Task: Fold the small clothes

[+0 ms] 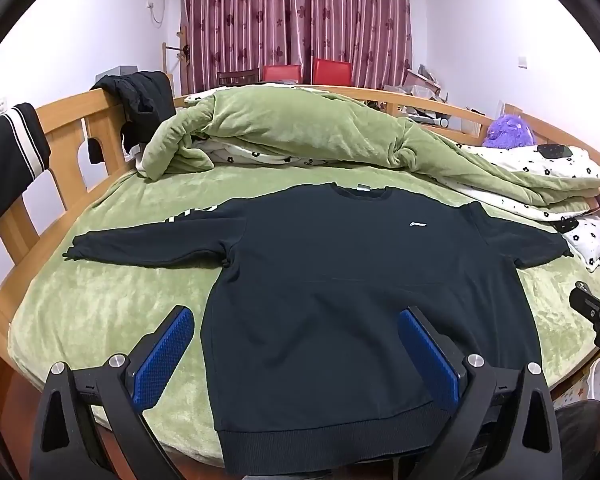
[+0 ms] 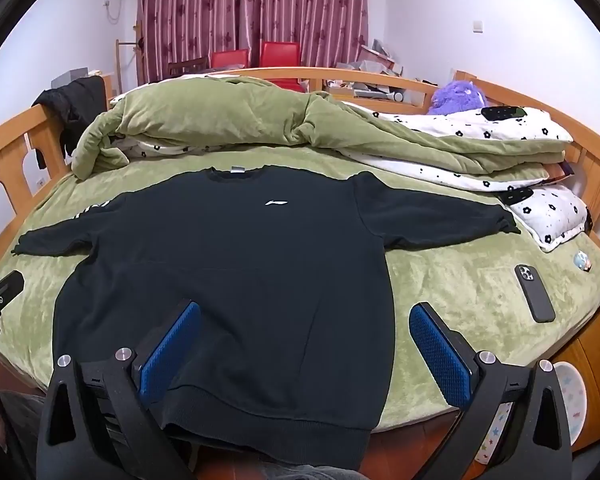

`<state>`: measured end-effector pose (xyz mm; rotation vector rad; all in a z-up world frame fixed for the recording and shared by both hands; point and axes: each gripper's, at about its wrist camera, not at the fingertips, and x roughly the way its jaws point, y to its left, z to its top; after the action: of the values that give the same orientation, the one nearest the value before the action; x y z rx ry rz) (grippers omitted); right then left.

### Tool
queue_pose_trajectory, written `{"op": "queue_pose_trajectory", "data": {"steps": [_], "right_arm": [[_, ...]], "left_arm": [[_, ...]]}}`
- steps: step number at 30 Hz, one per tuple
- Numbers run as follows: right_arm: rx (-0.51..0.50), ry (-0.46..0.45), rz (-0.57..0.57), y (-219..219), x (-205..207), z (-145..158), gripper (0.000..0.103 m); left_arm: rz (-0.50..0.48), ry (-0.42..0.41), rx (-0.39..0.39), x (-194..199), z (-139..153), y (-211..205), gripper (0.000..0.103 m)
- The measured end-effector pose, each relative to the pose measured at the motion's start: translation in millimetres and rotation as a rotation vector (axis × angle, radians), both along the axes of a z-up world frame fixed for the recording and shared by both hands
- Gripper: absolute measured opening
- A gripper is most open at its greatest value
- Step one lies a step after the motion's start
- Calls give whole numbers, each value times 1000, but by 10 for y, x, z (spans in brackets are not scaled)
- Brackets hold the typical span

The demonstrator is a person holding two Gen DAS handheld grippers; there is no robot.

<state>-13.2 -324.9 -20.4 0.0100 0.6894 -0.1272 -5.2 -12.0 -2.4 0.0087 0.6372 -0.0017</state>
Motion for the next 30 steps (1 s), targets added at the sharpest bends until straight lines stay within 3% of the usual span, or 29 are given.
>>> {"op": "queue_pose_trajectory", "data": {"steps": [30], "right_arm": [[5, 3, 2, 23, 8, -21, 103]], "left_arm": [[3, 2, -6, 0, 9, -7, 103]]}}
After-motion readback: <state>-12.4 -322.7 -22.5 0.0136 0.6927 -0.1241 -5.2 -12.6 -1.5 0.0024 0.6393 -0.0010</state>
